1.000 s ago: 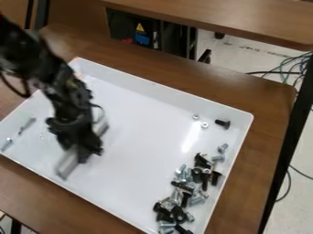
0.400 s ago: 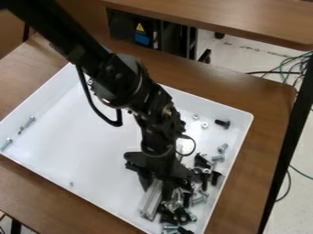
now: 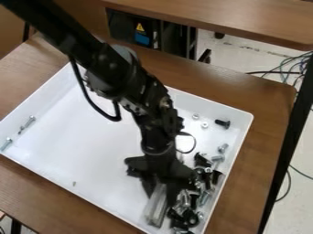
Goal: Sweep into pile
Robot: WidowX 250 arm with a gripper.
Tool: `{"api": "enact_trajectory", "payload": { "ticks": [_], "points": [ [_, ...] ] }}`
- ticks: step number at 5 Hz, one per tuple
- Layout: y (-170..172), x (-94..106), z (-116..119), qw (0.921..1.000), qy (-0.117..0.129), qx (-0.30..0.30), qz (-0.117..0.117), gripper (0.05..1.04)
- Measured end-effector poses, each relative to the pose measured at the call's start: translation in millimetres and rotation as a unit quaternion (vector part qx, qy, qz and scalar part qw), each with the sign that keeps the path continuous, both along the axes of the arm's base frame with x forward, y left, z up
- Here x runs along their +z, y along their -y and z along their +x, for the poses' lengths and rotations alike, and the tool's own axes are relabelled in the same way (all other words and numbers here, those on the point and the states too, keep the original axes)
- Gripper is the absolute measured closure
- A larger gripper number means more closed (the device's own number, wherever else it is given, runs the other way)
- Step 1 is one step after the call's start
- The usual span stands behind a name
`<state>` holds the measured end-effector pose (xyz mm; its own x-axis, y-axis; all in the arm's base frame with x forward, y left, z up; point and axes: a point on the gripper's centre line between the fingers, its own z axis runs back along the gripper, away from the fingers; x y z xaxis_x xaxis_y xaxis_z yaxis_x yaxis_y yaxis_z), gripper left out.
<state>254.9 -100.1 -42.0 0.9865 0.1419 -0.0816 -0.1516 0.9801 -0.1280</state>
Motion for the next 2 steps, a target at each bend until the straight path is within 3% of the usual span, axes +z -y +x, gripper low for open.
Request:
{"api": "enact_trajectory", "payload": {
  "ticks": [1,2],
  "points": [
    [-39,18.2,11,0.9985,0.012,0.042,0.033,0.721],
    [-80,25.2,24,0.9964,0.018,0.067,0.048,0.721]
  ]
}}
